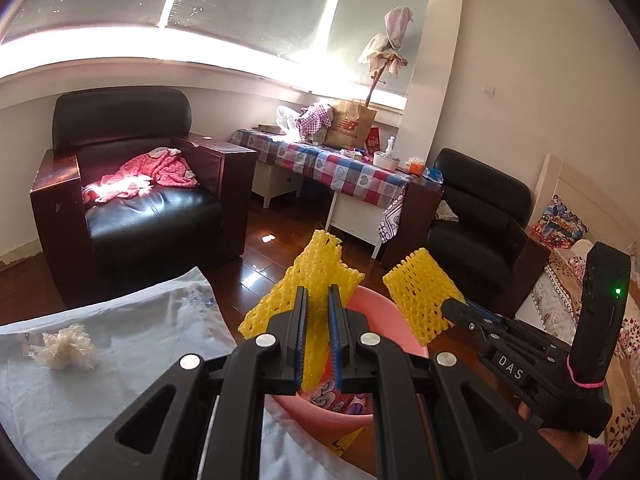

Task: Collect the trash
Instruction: 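Carry the yellow sleeve in the left gripper while the right gripper carries its sleeve to the bucket, then open the left gripper over the bucket while the right gripper opens, dropping both sleeves, then move both open grippers from the bucket back over the bed, then grasp the pink-patterned paper cup with the left gripper while the right gripper grasps the white lace bundle, then carry the paper cup in the left gripper while the right gripper carries the lace bundle to the bucket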

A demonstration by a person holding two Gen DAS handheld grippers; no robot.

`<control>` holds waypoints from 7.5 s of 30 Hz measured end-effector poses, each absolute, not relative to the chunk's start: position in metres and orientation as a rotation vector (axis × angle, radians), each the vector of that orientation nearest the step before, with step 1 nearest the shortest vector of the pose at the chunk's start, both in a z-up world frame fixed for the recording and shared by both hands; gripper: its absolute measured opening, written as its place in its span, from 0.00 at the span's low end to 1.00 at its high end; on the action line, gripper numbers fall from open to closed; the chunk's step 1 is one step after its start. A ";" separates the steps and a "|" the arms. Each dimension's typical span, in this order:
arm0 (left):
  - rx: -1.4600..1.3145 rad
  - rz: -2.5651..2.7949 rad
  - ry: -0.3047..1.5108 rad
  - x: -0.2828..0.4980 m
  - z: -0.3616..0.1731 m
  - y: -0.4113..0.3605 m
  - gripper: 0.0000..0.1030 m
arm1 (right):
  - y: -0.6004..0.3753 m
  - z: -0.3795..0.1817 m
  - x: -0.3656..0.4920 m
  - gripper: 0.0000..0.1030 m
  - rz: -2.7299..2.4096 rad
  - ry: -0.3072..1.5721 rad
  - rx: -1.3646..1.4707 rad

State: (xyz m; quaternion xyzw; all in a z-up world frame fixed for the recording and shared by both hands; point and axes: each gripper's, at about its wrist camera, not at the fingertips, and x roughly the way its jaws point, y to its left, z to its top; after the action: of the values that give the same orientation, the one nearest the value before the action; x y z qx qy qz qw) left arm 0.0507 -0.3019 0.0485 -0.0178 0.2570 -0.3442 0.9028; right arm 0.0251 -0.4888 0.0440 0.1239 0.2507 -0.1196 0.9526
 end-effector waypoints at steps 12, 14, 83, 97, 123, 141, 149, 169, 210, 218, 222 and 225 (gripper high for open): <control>-0.017 -0.757 0.591 0.061 0.021 -0.341 0.09 | -0.498 0.026 0.033 0.10 -0.249 0.553 0.283; -0.020 -0.755 0.610 0.064 0.015 -0.345 0.09 | -0.498 0.023 0.034 0.10 -0.249 0.561 0.285; -0.017 -0.544 0.685 0.051 -0.004 -0.253 0.62 | -0.444 0.015 0.052 0.40 -0.104 0.659 0.284; -0.048 -0.400 0.714 0.045 -0.011 -0.183 0.62 | -0.384 0.013 0.062 0.40 0.066 0.695 0.264; -0.092 0.056 0.713 0.010 -0.037 0.041 0.62 | -0.285 -0.006 0.084 0.40 0.279 0.785 0.170; -0.013 0.009 0.818 0.032 -0.075 0.107 0.64 | -0.252 -0.017 0.097 0.40 0.310 0.848 0.122; -0.070 -0.050 0.835 0.035 -0.078 0.099 0.30 | -0.244 -0.022 0.105 0.40 0.321 0.873 0.114; -0.227 -0.110 0.789 0.021 -0.072 0.079 0.07 | -0.215 -0.030 0.214 0.40 0.387 0.854 0.055; -0.207 -0.201 0.694 0.010 -0.027 0.008 0.07 | -0.265 0.029 0.105 0.15 0.358 0.723 0.103; -0.187 -0.234 0.660 0.007 -0.009 -0.024 0.07 | -0.302 0.042 0.082 0.15 0.266 0.673 0.119; -0.167 -0.271 0.644 0.009 -0.001 -0.044 0.07 | -0.321 0.048 0.074 0.15 0.221 0.647 0.138; -0.148 -0.313 0.632 0.010 0.007 -0.064 0.07 | -0.337 0.051 0.068 0.15 0.184 0.633 0.157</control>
State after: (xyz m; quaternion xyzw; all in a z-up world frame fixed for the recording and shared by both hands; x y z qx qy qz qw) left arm 0.0105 -0.0636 0.0066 -0.0726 0.3090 -0.1532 0.9358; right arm 0.0683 -0.3366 0.0512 0.0771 0.3106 0.0904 0.9431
